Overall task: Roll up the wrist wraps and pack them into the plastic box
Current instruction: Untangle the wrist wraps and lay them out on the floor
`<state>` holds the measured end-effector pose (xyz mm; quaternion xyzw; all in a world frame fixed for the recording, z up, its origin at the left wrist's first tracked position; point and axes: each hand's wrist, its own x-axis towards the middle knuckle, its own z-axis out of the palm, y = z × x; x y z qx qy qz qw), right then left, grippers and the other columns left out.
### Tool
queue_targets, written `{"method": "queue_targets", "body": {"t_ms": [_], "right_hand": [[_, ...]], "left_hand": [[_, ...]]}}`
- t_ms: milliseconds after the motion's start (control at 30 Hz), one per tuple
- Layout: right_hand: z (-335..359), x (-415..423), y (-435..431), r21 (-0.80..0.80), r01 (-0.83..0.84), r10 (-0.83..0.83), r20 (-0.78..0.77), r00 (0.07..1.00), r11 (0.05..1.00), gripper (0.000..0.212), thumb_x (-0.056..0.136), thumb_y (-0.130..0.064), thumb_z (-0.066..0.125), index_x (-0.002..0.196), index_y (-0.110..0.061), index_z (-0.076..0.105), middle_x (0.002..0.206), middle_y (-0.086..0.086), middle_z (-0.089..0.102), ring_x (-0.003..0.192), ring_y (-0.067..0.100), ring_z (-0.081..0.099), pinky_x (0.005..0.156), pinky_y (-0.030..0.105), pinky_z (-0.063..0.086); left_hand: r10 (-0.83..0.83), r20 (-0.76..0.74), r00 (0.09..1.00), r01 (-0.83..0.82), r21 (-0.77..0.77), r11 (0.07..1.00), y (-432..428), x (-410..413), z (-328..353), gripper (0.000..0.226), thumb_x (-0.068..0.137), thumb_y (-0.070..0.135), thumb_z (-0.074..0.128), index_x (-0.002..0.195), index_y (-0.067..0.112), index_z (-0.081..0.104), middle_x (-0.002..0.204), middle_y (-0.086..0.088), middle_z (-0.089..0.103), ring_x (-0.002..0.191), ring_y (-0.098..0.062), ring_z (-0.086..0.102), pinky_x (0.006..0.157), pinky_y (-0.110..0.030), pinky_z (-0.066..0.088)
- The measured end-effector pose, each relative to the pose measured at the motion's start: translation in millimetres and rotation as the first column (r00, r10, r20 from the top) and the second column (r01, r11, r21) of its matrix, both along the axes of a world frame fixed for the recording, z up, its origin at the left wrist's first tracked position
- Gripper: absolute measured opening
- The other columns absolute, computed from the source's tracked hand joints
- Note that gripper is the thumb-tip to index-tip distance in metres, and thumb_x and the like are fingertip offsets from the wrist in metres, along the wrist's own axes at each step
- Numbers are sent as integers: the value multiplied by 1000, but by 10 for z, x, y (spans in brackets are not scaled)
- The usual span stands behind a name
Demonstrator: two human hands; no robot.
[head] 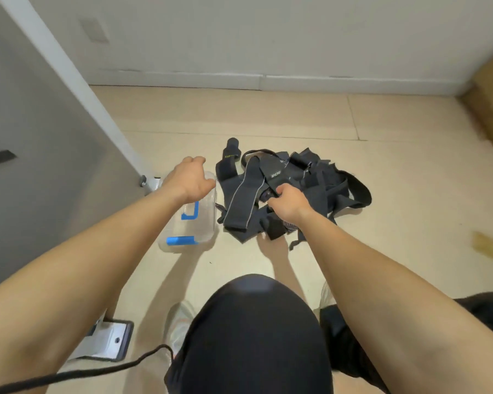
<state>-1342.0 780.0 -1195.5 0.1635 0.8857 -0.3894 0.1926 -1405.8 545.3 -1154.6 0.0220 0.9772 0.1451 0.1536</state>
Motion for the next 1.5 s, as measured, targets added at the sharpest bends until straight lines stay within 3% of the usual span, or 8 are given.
{"method": "queue_targets", "body": {"t_ms": [300,500,633,867,967,1067,1333,1500], "right_hand": [[-195,-20,779,-36,93,-93,8,996,995,48,102,-23,53,147,-8,45,142,12,55,114,26,55,89,32,40],[-718,-414,1047,-57,151,-148,53,988,987,40,102,-19,53,140,-6,50,137,14,57,113,27,54,89,33,39],[-1107,-723,1072,-80,156,-152,54,987,985,51,102,-15,52,152,-12,42,144,9,55,130,29,53,100,33,40],[-1700,-1203,984,-9,175,-175,-25,984,984,56,98,-22,60,152,-16,43,140,9,56,112,26,62,91,37,52],[-1835,-1255,960,30,212,-211,-29,977,977,51,96,-31,67,142,-18,51,116,4,66,109,24,63,94,39,52],[-1801,-1244,969,-66,274,-275,-16,961,960,29,98,-24,64,127,-21,65,90,-3,67,90,18,66,85,35,55],[-1515,-1115,816,-80,136,-121,167,978,988,59,98,-24,63,152,-13,43,151,10,50,137,29,49,113,40,39],[-1487,-939,553,-88,224,-219,59,974,971,43,96,-37,66,131,-13,60,123,3,67,120,25,60,101,40,48]], "left_hand": [[-351,161,922,372,-120,921,1029,-130,47,56,94,34,57,145,13,45,139,-12,50,126,-32,51,97,-38,45],[-401,249,881,445,-154,882,1360,-642,-359,62,98,36,55,154,15,37,151,-10,44,140,-30,43,112,-42,40],[-306,274,912,335,-63,940,1461,-874,-913,59,99,34,57,152,14,40,149,-10,48,134,-29,49,108,-38,42],[17,354,935,-86,180,980,1444,-1003,-1900,47,99,32,60,140,14,49,132,-7,59,120,-26,55,95,-31,41],[85,341,936,-179,255,950,1436,-995,-2038,12,98,27,61,105,18,61,107,-4,59,98,-20,53,86,-29,39],[114,404,908,-268,348,898,1411,-973,-1969,28,99,22,60,74,26,48,99,-10,60,91,-24,59,92,-39,53],[122,538,834,-408,451,794,1295,-840,-1578,18,103,26,55,119,18,62,118,-5,68,100,-19,68,79,-29,54],[136,576,806,-460,464,757,1256,-697,-1640,18,103,28,56,117,18,60,114,-5,68,101,-22,68,90,-37,54]]}}
